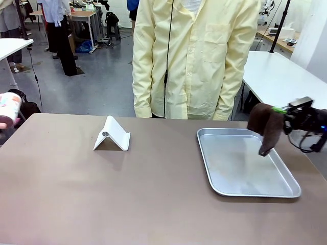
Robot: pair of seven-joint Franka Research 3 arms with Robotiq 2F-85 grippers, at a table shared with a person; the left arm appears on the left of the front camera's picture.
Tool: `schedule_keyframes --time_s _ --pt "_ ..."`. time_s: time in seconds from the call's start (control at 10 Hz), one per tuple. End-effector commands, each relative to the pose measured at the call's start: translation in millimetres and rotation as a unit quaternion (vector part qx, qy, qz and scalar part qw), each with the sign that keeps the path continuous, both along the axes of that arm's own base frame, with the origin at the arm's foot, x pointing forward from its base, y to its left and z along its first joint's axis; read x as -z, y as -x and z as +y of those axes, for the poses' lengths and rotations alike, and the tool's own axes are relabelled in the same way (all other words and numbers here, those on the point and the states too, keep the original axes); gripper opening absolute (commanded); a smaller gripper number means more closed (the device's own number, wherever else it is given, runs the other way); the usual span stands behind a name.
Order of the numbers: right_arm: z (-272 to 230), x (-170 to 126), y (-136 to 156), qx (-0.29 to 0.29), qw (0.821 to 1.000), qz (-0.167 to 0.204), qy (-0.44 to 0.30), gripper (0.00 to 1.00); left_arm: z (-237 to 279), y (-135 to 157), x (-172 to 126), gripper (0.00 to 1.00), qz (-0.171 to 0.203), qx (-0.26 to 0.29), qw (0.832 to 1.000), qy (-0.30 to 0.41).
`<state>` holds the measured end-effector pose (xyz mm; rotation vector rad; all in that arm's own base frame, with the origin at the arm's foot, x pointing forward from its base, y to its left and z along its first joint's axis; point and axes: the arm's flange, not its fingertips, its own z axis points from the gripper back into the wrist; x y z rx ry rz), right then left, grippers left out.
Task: Clean the surface of the table.
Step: Return the Lint Roller and towel to their original positions.
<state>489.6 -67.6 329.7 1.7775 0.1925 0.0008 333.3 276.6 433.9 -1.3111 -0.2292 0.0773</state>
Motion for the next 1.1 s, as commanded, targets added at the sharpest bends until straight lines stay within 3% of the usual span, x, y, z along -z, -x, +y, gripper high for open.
schedule_keyframes --time_s 0.0,0.1,0.3,0.6,0.8,1.0 --pt "39 10 -53 -0.038 0.999 0.016 0.027 0.06 -58 -16 -15 0.2 0.027 0.009 0.997 -0.067" --pt "60 18 -72 -0.084 0.996 -0.002 0.035 0.06 -82 -26 -19 0.2 0.031 0.013 0.994 -0.103" --pt "115 41 -107 -0.087 0.995 -0.031 0.026 0.06 -131 -46 -29 0.2 0.015 0.021 0.99 -0.139" --pt "190 60 -120 -0.091 0.995 -0.039 0.022 0.06 -207 -87 -54 0.2 -0.013 -0.018 0.989 -0.148" --pt "226 54 -106 -0.052 0.996 -0.019 0.075 0.06 -237 -97 -73 0.2 -0.028 -0.018 0.988 -0.151" --pt "246 30 -71 -0.047 0.987 -0.002 0.154 0.06 -242 -99 -76 0.2 -0.025 -0.009 0.988 -0.155"
